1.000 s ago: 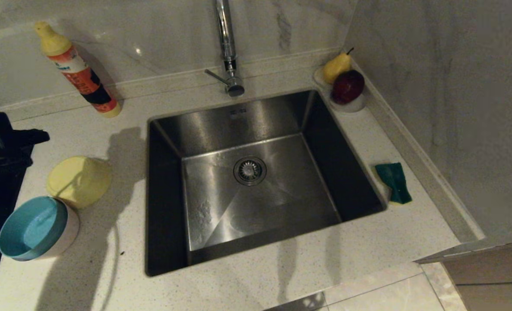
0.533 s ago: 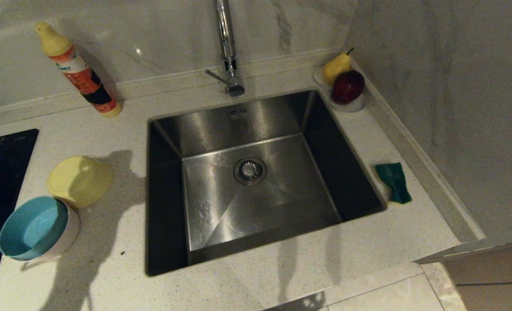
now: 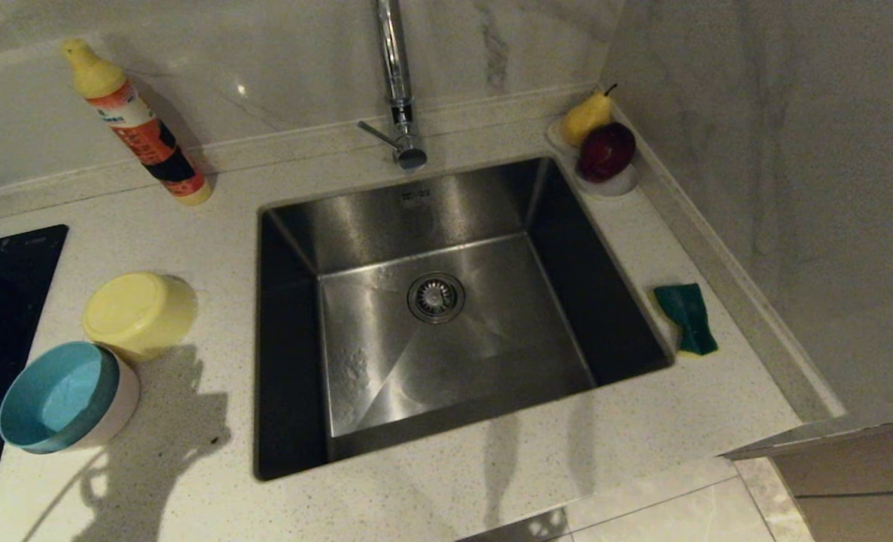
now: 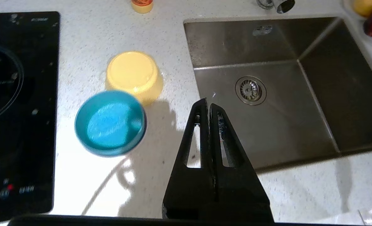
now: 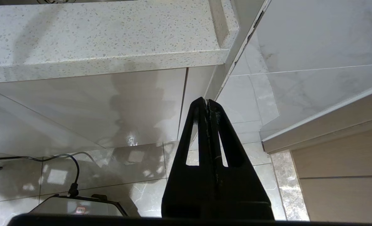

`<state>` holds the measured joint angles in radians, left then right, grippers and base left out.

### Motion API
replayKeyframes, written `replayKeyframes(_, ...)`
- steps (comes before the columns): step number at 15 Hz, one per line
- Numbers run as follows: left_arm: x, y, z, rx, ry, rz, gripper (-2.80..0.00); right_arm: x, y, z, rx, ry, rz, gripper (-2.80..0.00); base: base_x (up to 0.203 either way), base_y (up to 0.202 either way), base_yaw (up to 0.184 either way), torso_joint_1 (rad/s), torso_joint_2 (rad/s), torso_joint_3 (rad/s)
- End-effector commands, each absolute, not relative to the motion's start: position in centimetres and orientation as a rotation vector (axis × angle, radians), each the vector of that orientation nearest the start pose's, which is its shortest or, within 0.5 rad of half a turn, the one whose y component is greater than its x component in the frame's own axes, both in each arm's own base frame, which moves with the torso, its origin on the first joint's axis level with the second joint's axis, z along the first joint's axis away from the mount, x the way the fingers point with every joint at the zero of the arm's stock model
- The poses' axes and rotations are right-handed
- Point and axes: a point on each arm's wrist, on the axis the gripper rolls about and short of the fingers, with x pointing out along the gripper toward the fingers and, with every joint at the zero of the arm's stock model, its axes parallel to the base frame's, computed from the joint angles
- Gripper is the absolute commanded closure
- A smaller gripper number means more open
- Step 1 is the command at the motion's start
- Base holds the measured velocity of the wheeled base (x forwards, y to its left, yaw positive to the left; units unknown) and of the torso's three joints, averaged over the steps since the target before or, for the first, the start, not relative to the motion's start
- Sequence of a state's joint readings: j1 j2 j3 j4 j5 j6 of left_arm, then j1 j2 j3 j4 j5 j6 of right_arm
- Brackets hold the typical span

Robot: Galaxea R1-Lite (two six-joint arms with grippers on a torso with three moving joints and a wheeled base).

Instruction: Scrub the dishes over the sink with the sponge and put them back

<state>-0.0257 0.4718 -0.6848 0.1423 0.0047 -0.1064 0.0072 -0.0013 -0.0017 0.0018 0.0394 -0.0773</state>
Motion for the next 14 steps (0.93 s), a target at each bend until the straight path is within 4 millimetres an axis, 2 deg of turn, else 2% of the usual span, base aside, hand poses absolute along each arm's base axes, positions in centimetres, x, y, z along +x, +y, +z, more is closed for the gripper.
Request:
replayKeyframes(1, -2.9, 0.1, 23.3, -0.109, -0.111, -0.013, 0.00, -2.3, 0.1, 7.6, -0.078, -0.005, 0.047, 0.00, 0.000, 0.000, 0.000, 0.000, 0.00, 0.000)
replayKeyframes(5, -4.2, 0.2, 19.2, -0.109, -0.119, 0.007, 0.00, -2.3, 0.1, 7.6, -0.078, -0.005, 0.047, 0.00, 0.000, 0.000, 0.000, 0.000, 0.00, 0.000)
replayKeyframes(10, -5.0, 0.4, 13.5, -0.115, -0.139, 0.130, 0.00, -2.3, 0.1, 7.6, -0.078, -0.005, 0.047, 0.00, 0.000, 0.000, 0.000, 0.000, 0.00, 0.000)
replayKeyframes(14, -3.4, 0.6, 10.1, -0.111, -0.067, 0.243, 0.00, -2.3, 0.1, 7.6, -0.078, -0.005, 0.047, 0.00, 0.000, 0.000, 0.000, 0.000, 0.00, 0.000)
